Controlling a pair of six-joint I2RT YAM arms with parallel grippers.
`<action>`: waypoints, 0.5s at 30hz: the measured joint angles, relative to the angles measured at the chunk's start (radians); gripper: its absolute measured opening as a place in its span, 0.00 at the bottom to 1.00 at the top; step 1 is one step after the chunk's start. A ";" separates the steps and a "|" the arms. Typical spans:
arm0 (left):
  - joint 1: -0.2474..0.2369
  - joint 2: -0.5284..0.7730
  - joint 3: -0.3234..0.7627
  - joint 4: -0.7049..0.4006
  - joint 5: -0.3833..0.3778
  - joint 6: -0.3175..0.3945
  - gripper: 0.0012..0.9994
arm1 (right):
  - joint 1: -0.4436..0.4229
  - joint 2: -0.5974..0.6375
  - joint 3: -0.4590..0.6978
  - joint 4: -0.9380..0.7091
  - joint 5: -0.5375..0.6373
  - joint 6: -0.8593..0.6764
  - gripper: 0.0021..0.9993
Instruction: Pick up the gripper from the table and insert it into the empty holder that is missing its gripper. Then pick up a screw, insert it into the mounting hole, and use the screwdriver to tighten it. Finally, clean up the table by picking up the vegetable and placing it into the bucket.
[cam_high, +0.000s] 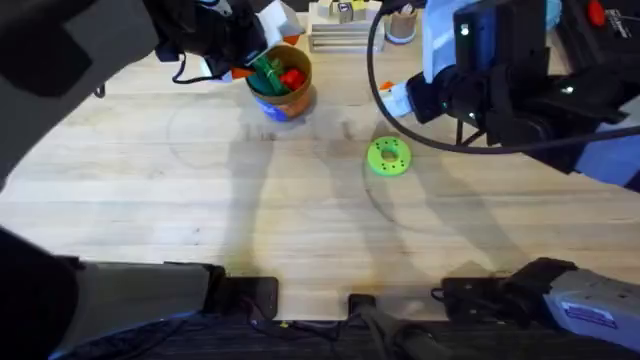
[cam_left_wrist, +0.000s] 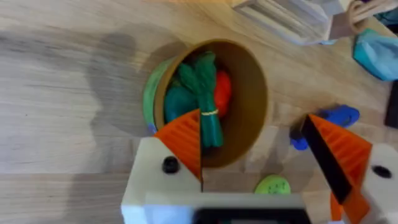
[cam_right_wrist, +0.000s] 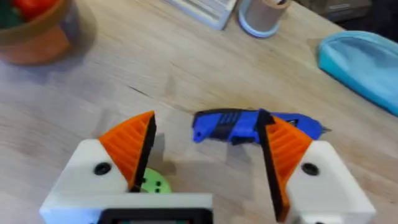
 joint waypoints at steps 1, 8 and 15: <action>0.000 -0.009 0.000 -0.003 0.013 0.008 0.97 | 0.000 -0.006 0.000 -0.003 -0.021 0.020 0.93; 0.000 -0.148 0.000 -0.128 0.063 0.193 0.97 | 0.000 -0.108 0.086 -0.206 -0.135 0.116 0.93; -0.001 -0.308 0.000 -0.334 0.069 0.525 0.97 | 0.000 -0.245 0.212 -0.475 -0.173 0.149 0.93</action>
